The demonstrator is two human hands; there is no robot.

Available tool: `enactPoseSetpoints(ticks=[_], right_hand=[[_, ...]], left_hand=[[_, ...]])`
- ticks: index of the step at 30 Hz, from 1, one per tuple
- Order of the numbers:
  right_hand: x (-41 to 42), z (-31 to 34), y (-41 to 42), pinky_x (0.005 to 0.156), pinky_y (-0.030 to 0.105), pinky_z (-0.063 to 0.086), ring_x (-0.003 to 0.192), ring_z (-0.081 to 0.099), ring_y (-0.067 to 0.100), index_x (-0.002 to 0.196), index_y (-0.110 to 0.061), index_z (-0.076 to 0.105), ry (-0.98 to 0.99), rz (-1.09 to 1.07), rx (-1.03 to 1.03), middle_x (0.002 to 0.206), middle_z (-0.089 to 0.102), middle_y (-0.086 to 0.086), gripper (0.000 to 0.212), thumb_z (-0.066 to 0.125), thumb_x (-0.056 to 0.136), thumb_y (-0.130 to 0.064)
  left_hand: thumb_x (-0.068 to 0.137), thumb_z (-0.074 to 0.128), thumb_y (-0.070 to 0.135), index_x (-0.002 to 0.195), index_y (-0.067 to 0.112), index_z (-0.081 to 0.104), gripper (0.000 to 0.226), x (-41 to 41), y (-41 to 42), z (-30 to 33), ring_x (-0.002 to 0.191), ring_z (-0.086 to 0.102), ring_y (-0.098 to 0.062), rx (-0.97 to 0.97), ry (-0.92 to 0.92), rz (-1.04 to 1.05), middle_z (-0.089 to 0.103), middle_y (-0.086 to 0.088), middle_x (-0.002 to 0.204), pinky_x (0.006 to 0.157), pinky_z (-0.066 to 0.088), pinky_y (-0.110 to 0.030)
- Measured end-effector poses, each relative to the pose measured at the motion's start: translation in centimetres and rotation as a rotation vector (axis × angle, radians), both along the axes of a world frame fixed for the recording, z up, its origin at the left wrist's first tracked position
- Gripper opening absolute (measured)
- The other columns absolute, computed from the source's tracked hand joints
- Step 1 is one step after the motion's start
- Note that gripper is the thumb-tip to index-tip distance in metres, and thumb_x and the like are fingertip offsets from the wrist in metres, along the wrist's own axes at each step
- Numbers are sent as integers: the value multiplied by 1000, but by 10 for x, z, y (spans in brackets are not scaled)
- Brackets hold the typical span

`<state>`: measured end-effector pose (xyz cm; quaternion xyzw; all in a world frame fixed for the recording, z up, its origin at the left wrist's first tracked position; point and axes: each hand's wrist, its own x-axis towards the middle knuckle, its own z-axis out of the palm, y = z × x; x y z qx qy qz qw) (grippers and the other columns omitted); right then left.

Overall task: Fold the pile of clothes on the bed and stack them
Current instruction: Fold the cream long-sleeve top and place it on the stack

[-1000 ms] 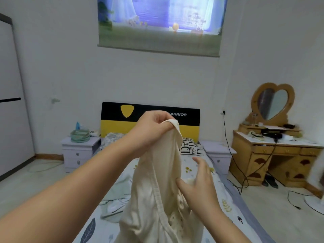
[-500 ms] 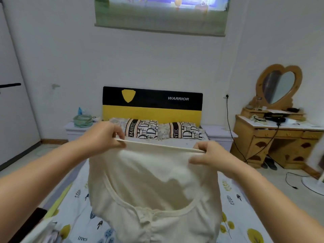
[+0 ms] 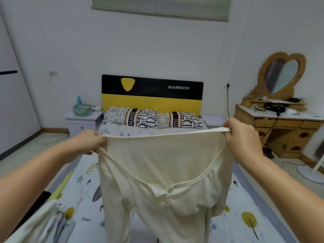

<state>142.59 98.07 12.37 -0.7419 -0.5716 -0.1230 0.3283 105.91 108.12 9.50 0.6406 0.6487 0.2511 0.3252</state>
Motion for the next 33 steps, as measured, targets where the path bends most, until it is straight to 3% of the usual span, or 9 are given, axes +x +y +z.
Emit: enactPoseSetpoints(ticks=[3,5,10,13,17,20,23,27,33], right_hand=[[16,-26,1,52,31,23,64,43,24,61,-15,43,325,42,-88,62,45,3,34,43,95,-11],[19,-40,1,53,30,20,58,37,21,59,-12,42,499,78,-86,59,42,4,36,41,95,-11],[22,-56,-2,53,30,27,63,46,20,65,-13,55,500,83,-105,64,54,3,34,42,96,-19],[31,-55,-7,54,30,24,59,43,21,63,-8,52,472,72,-122,60,50,5,38,44,96,-24],[44,-47,-15,55,30,19,54,32,18,57,-13,39,494,31,-166,55,33,4,41,51,91,-33],[52,-41,-18,53,29,20,54,31,18,62,-11,44,544,-3,-228,57,33,6,39,54,89,-36],[52,-35,-21,54,30,22,58,34,18,65,-5,50,607,-14,-285,65,38,11,40,55,90,-36],[47,-36,-29,62,30,30,71,43,24,92,13,63,712,79,-408,82,48,35,52,56,89,-39],[49,-31,-47,66,33,49,77,60,23,91,-9,56,1115,516,-750,90,61,12,26,70,72,-17]], left_hand=[[89,47,20,87,6,58,18,14,-9,8,68,58,-28,-33,-360,159,60,-14,75,68,49,-31],[91,42,32,89,10,60,28,20,-13,8,75,63,-29,-85,-399,136,66,-13,81,62,48,-31],[97,35,23,107,4,56,30,28,-16,-2,81,62,-32,-96,-298,91,64,-21,93,71,51,-38],[90,56,21,90,2,60,19,20,-18,-3,73,58,-26,-33,-77,-106,64,-21,84,67,46,-35],[53,81,21,84,10,46,48,-1,-27,5,65,52,-13,-82,-65,-382,57,-1,75,56,41,-23],[67,82,7,80,10,44,40,-12,-29,6,68,46,-14,-67,-21,-497,52,-2,72,58,35,-27],[80,68,0,70,7,53,19,-12,-30,3,64,45,-15,123,58,-404,53,-1,65,58,31,-26],[90,57,8,71,3,64,21,-10,-27,-5,64,52,-17,214,-117,-268,61,-6,67,59,39,-26],[96,49,13,77,16,63,24,-16,-1,-20,83,51,-22,337,-446,96,58,-9,77,76,42,-34]])
